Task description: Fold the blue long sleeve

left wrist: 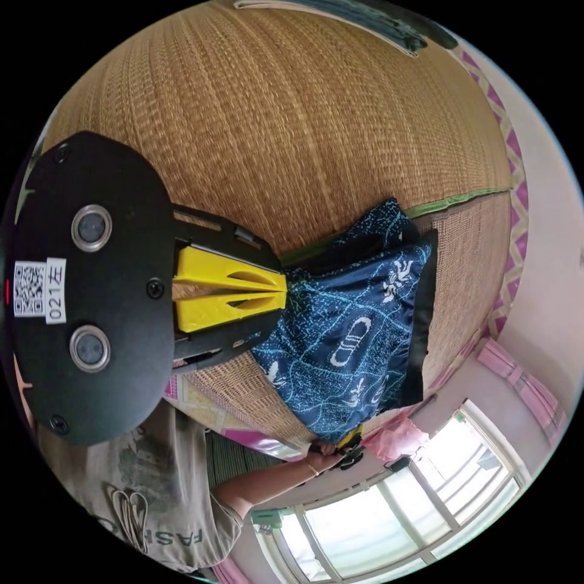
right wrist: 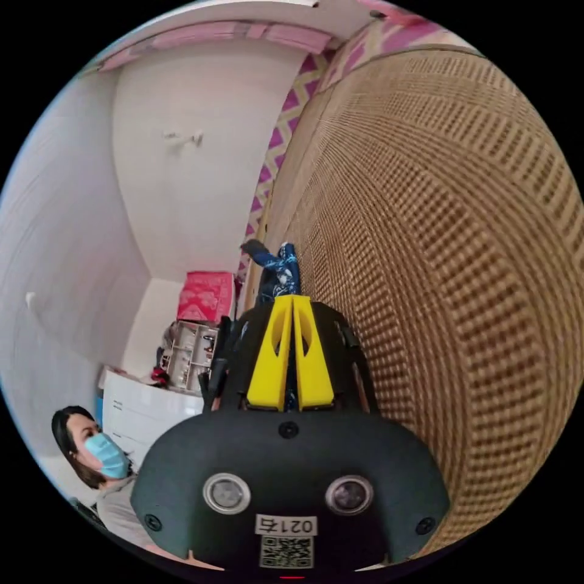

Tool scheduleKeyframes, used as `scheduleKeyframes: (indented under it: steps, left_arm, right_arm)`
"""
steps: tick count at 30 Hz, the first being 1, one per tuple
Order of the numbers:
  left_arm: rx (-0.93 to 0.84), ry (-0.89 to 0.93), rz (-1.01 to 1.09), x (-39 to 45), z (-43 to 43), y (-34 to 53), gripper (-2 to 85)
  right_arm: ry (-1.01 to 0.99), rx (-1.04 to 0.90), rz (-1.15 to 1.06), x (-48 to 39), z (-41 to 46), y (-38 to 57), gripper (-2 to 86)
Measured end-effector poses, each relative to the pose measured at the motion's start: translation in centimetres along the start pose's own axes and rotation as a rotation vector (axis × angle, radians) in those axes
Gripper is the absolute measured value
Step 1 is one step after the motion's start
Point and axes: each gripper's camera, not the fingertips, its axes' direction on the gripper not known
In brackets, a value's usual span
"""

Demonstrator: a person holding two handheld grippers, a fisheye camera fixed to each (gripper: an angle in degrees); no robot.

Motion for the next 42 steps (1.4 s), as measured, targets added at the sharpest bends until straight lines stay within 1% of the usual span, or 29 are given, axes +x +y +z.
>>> scheduleKeyframes:
  steps: [1,3,4,5,6,8,9,11,12,14,16,19,21,22,24,26,28,30,32,33,35,36,37,38,39,40,41,42]
  left_arm:
    - [0.003,0.026,-0.027,-0.9,-0.3,0.3,-0.9]
    - [0.082,0.051,-0.028,-1.6,-2.2,0.9,-0.8]
    - [0.164,0.069,-0.007,-1.8,-4.0,1.1,-0.7]
    - [0.244,0.073,0.009,-2.0,-5.9,0.9,-0.6]
    - [0.273,0.06,0.013,-2.1,-6.7,0.5,-0.4]
    - [0.338,0.004,0.046,-2.9,-8.3,-2.1,1.0]
    - [0.34,0.006,0.049,-3.4,-8.3,-3.0,1.5]
    - [0.267,0.067,0.046,-6.4,-6.5,-7.7,6.0]
    - [0.241,0.079,0.033,-7.4,-5.9,-8.9,6.7]
    - [0.166,0.101,-0.053,-11.5,-3.4,-12.9,10.6]
    - [0.137,0.113,-0.113,-14.4,-1.9,-15.2,12.7]
    - [0.105,0.123,-0.146,-17.4,0.3,-18.3,12.0]
    - [0.067,0.174,-0.165,-18.8,1.9,-20.0,10.7]
    - [0.058,0.215,-0.175,-19.6,2.7,-20.8,8.8]
    - [0.085,0.272,-0.171,-20.3,3.1,-21.6,5.1]
    - [0.081,0.313,-0.184,-21.2,3.6,-22.5,1.4]
    - [0.084,0.346,-0.198,-21.9,3.4,-22.8,-0.1]
    - [0.106,0.432,-0.208,-22.7,2.8,-22.8,-0.6]
    - [0.147,0.586,-0.192,-23.3,1.1,-22.4,-0.9]
    - [0.159,0.622,-0.176,-23.2,0.4,-22.1,-0.9]
    - [0.184,0.71,-0.022,-20.4,-3.6,-20.7,-0.9]
    - [0.18,0.709,0.021,-19.2,-4.7,-20.0,-0.9]
    - [0.17,0.679,0.121,-16.3,-7.2,-18.1,-0.9]
    - [0.153,0.631,0.222,-13.0,-9.5,-15.6,-1.0]
    - [0.144,0.604,0.264,-11.4,-10.5,-14.2,-1.0]
    - [0.133,0.547,0.353,-7.9,-12.4,-10.8,-1.0]
    - [0.128,0.497,0.431,-4.6,-13.9,-7.0,-1.0]
    - [0.126,0.473,0.46,-3.1,-14.4,-5.1,-1.0]
  right_arm:
    - [0.028,-0.001,-0.035,-0.6,-0.3,0.1,-0.1]
    - [0.142,-0.051,-0.252,-4.9,0.7,-0.1,0.9]
    - [0.178,-0.065,-0.309,-6.2,1.4,-0.2,1.2]
    - [0.266,-0.086,-0.427,-8.9,3.5,-0.5,3.5]
    - [0.369,-0.117,-0.532,-11.2,6.2,-1.0,5.6]
    - [0.443,-0.177,-0.641,-13.3,10.5,-2.5,7.9]
    - [0.444,-0.232,-0.67,-13.8,13.2,-4.1,8.7]
    - [0.475,-0.299,-0.644,-13.4,16.7,-7.3,9.2]
    - [0.499,-0.332,-0.629,-13.0,18.6,-9.3,9.4]
    - [0.532,-0.369,-0.584,-11.9,20.9,-11.9,9.7]
    - [0.511,-0.384,-0.538,-10.7,22.5,-14.0,9.9]
    - [0.395,-0.41,-0.478,-9.2,24.4,-16.3,9.4]
    - [0.351,-0.466,-0.471,-8.6,26.4,-17.0,8.3]
    - [0.352,-0.476,-0.469,-8.5,26.8,-17.1,8.0]
    - [0.34,-0.48,-0.461,-8.4,27.5,-17.3,4.0]
    - [0.308,-0.457,-0.459,-8.5,27.0,-17.4,0.8]
    - [0.268,-0.428,-0.448,-8.7,26.0,-17.4,-0.1]
    - [0.196,-0.384,-0.435,-9.5,24.0,-17.3,-0.5]
    - [0.107,-0.358,-0.454,-11.0,21.9,-16.6,-0.7]
    - [0.054,-0.354,-0.48,-12.6,20.2,-15.7,-0.8]
    - [-0.027,-0.35,-0.56,-15.8,16.9,-13.0,-0.8]
    - [-0.068,-0.353,-0.622,-18.1,14.3,-10.5,-0.8]
    - [-0.087,-0.357,-0.656,-19.2,12.8,-8.9,-0.8]
    - [-0.114,-0.369,-0.723,-21.3,10.0,-5.6,-0.8]
    - [-0.126,-0.387,-0.776,-23.0,7.1,-1.7,-0.8]
    - [-0.131,-0.398,-0.799,-23.7,5.8,0.3,-0.8]
    - [-0.139,-0.421,-0.834,-24.7,3.2,4.3,-0.8]
    - [-0.136,-0.426,-0.853,-25.3,0.9,8.3,-0.8]
